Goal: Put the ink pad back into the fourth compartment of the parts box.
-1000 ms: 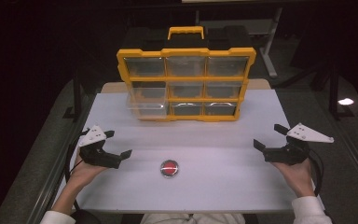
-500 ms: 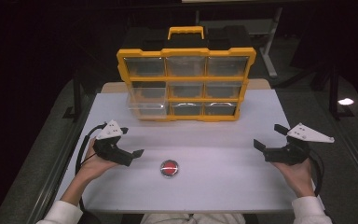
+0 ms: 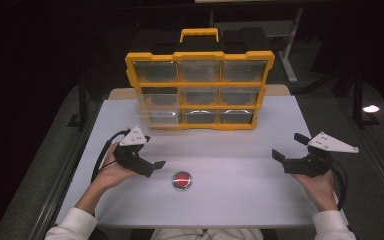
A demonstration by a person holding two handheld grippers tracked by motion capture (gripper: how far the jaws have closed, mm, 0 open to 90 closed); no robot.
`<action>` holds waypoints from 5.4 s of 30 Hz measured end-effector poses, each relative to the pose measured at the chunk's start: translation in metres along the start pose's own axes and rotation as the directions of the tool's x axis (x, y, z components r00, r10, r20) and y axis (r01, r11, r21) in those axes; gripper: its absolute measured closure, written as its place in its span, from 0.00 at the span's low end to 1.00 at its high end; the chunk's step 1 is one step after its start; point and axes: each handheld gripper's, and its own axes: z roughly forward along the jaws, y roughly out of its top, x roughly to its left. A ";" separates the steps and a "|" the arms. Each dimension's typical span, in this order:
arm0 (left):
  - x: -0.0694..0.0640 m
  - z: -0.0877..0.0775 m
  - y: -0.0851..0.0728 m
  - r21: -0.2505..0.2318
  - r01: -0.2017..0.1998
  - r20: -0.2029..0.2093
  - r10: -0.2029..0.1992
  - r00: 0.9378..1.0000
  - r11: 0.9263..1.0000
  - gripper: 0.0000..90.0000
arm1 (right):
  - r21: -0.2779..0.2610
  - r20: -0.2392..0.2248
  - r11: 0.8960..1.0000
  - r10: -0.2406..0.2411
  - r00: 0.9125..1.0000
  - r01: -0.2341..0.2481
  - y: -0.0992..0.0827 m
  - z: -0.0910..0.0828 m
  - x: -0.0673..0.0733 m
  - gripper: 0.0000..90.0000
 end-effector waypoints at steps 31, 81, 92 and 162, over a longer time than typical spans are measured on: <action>-0.024 0.054 0.013 0.108 -0.070 0.100 0.059 0.993 0.992 0.00 | 0.022 0.010 1.000 -0.008 1.000 0.008 -0.001 0.001 0.000 0.00; -0.053 0.088 -0.005 0.288 -0.215 0.226 0.152 0.962 0.933 0.08 | 0.041 0.008 0.999 -0.007 1.000 0.007 -0.004 -0.001 0.000 0.00; -0.052 0.086 -0.006 0.288 -0.224 0.227 0.161 0.961 0.931 0.17 | 0.045 0.005 0.999 -0.006 1.000 0.006 -0.005 -0.001 0.000 0.00; -0.012 0.019 0.011 0.120 -0.044 0.171 0.023 0.985 0.992 0.33 | 0.059 -0.012 0.998 0.008 1.000 -0.007 -0.007 0.001 -0.003 0.00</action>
